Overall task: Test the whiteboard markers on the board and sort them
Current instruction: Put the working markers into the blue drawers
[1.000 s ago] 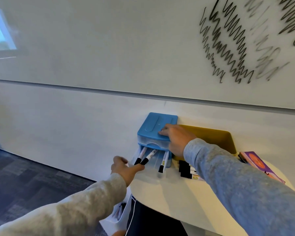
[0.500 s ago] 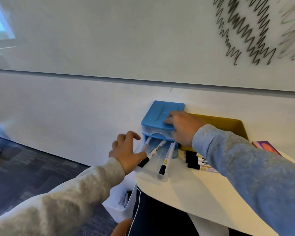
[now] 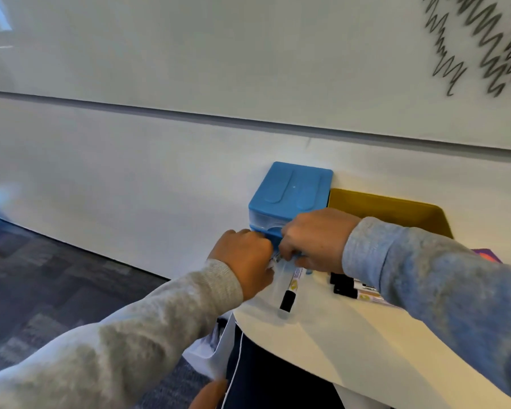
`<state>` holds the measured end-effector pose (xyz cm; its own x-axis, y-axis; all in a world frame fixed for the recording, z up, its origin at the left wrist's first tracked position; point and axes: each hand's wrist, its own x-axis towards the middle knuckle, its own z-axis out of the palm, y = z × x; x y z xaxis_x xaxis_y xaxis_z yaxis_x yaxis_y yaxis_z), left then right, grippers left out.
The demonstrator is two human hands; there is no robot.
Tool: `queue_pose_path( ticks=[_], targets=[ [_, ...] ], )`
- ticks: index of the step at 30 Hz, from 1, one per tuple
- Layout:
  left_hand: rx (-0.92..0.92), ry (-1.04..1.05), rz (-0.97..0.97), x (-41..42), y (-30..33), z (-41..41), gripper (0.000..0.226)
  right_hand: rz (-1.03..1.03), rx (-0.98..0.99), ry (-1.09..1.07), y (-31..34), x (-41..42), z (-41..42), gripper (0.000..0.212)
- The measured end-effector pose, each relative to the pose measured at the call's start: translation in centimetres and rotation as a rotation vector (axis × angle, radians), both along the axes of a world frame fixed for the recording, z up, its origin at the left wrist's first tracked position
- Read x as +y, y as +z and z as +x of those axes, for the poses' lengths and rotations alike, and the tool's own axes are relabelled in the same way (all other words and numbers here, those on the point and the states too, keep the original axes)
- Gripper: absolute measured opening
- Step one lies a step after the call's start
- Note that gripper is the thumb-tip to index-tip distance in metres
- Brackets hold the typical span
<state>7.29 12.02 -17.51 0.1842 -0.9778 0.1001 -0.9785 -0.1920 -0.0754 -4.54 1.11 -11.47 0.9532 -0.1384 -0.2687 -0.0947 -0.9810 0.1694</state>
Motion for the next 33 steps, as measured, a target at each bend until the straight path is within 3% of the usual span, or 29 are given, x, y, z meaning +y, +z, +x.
queue_pose_path(
  ticks=[6, 13, 19, 24, 29, 33],
  targets=[
    [0.09, 0.044, 0.048, 0.0, 0.5, 0.5, 0.027, -0.036, 0.052, 0.055, -0.6, 0.0, 0.7, 0.018],
    [0.068, 0.093, 0.171, 0.6, 3.8, 2.5, 0.027, -0.016, 0.076, 0.031, -0.4, -0.4, 1.5, 0.015],
    [0.13, 0.133, 0.248, 1.3, 5.5, 4.8, 0.031, -0.063, 0.294, 0.046, 0.7, 0.3, 3.7, 0.026],
    [0.089, 0.141, 0.247, 1.2, 4.6, 4.8, 0.029, -0.266, 0.501, 0.203, -0.7, 2.0, 5.1, 0.043],
    [0.085, 0.152, 0.226, 0.9, 4.0, 4.3, 0.025, -0.275, 0.416, 0.24, -1.0, 2.2, 4.8, 0.042],
    [0.076, 0.167, 0.194, 0.6, 4.0, 4.3, 0.023, -0.147, 0.288, 0.155, -0.5, 1.2, 4.2, 0.037]
  ],
)
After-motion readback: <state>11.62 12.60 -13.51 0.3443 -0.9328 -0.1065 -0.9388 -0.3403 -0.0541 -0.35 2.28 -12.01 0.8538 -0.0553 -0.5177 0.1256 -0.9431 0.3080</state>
